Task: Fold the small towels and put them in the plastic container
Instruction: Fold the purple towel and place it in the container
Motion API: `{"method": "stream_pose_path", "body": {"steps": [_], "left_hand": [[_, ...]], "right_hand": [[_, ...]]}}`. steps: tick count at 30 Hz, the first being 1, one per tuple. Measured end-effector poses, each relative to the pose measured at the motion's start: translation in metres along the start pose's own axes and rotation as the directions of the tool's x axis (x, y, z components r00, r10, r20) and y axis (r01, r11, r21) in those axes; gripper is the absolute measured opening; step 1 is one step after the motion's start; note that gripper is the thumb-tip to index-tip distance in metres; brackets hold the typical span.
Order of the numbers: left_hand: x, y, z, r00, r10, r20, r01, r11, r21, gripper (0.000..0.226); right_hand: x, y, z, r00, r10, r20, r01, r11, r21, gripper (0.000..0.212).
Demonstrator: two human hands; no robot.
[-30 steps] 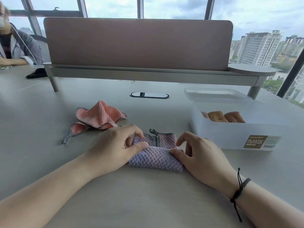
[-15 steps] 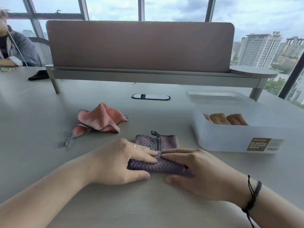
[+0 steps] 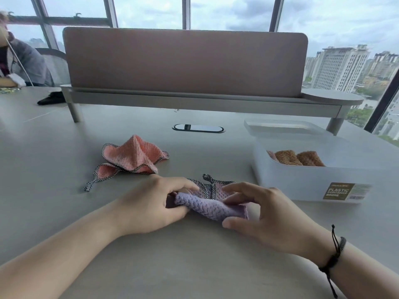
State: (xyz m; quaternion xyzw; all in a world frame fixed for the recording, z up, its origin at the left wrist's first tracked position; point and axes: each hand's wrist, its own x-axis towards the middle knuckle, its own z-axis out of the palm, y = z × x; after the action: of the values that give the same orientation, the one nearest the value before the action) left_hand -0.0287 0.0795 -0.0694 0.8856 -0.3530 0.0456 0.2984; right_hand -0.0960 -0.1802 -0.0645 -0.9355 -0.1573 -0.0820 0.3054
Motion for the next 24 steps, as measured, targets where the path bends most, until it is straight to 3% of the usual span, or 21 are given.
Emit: {"method": "stream_pose_path", "body": {"steps": [3, 8, 11, 13, 21, 24], "left_hand": [[0.005, -0.007, 0.004, 0.995, -0.068, -0.075, 0.059, 0.992, -0.114, 0.020], [0.011, -0.011, 0.010, 0.976, -0.159, -0.145, 0.122, 0.964, -0.237, 0.004], [0.012, -0.012, 0.014, 0.962, -0.193, -0.191, 0.148, 0.963, -0.224, 0.005], [0.013, -0.014, 0.016, 0.954, -0.204, -0.218, 0.165, 0.969, -0.186, 0.010], [0.012, -0.013, 0.013, 0.948, -0.215, -0.233, 0.237, 0.969, 0.070, 0.016], [0.011, -0.011, 0.012, 0.938, -0.261, -0.229, 0.304, 0.935, 0.181, 0.023]], "right_hand": [[0.000, 0.001, 0.000, 1.000, 0.009, 0.020, -0.008, 0.999, -0.053, 0.061], [0.003, -0.004, 0.002, 0.996, 0.045, -0.074, -0.041, 0.998, 0.052, 0.037], [0.009, -0.005, 0.008, 0.983, 0.139, -0.121, -0.113, 0.972, 0.204, 0.022], [0.012, -0.004, 0.013, 0.972, 0.184, -0.147, -0.151, 0.966, 0.210, 0.018], [0.013, -0.001, 0.017, 0.956, 0.221, -0.191, -0.253, 0.953, -0.166, 0.021], [0.012, -0.002, 0.017, 0.962, 0.201, -0.184, -0.241, 0.943, -0.229, 0.025]]}}
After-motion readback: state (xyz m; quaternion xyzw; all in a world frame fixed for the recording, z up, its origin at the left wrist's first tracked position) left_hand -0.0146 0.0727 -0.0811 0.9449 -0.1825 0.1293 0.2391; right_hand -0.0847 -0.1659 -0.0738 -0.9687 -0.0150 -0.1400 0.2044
